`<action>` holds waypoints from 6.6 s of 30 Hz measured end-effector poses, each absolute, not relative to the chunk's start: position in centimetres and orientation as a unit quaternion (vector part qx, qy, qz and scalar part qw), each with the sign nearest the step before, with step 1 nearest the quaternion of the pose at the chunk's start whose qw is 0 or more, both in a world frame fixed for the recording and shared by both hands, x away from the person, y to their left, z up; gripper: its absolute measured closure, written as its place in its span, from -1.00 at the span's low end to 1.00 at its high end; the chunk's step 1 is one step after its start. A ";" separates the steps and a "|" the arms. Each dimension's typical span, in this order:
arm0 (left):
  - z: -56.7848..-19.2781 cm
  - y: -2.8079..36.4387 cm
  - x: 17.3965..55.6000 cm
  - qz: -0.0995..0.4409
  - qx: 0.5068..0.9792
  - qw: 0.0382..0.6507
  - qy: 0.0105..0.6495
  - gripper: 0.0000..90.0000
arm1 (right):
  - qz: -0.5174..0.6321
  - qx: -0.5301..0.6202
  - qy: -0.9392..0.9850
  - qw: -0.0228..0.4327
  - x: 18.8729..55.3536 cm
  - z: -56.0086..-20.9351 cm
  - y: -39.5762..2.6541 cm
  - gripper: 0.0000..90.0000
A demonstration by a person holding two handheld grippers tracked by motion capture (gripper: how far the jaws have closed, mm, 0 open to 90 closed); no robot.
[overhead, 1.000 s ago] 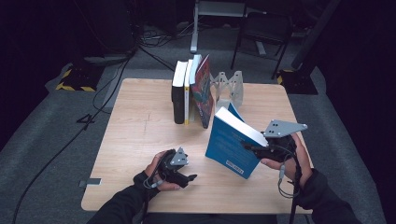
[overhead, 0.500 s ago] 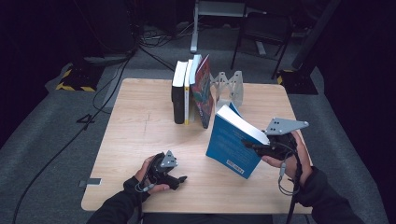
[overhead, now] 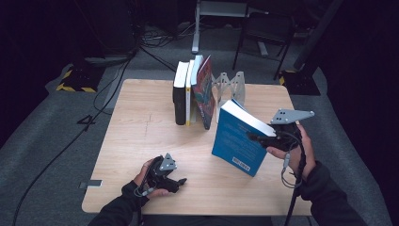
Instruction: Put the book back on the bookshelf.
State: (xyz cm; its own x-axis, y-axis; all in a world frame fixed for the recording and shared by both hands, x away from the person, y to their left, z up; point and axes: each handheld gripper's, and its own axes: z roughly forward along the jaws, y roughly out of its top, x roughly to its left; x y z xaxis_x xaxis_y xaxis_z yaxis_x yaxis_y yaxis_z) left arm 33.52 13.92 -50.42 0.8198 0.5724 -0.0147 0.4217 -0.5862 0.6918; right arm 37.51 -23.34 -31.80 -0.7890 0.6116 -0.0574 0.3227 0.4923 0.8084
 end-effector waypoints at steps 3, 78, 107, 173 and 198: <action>-50.4 13.9 33.5 0.105 0.884 0.358 0.281 -0.61 | 0.412 0.278 0.849 0.177 38.0 -31.2 -23.1 0.34; -50.4 13.8 33.8 0.096 0.890 0.359 0.263 -0.63 | 0.460 0.427 0.726 0.282 54.0 -27.9 -18.8 0.34; -50.4 13.6 33.9 0.095 0.891 0.360 0.260 -0.63 | 0.475 0.411 0.721 0.292 51.3 -26.1 -21.0 0.33; -50.4 13.5 34.0 0.090 0.894 0.361 0.251 -0.63 | 0.506 0.389 0.716 0.283 46.9 -35.1 -23.3 -0.22; -50.4 13.5 33.9 0.091 0.893 0.361 0.253 -0.63 | 0.469 0.415 0.721 0.295 44.6 -48.8 -21.7 0.24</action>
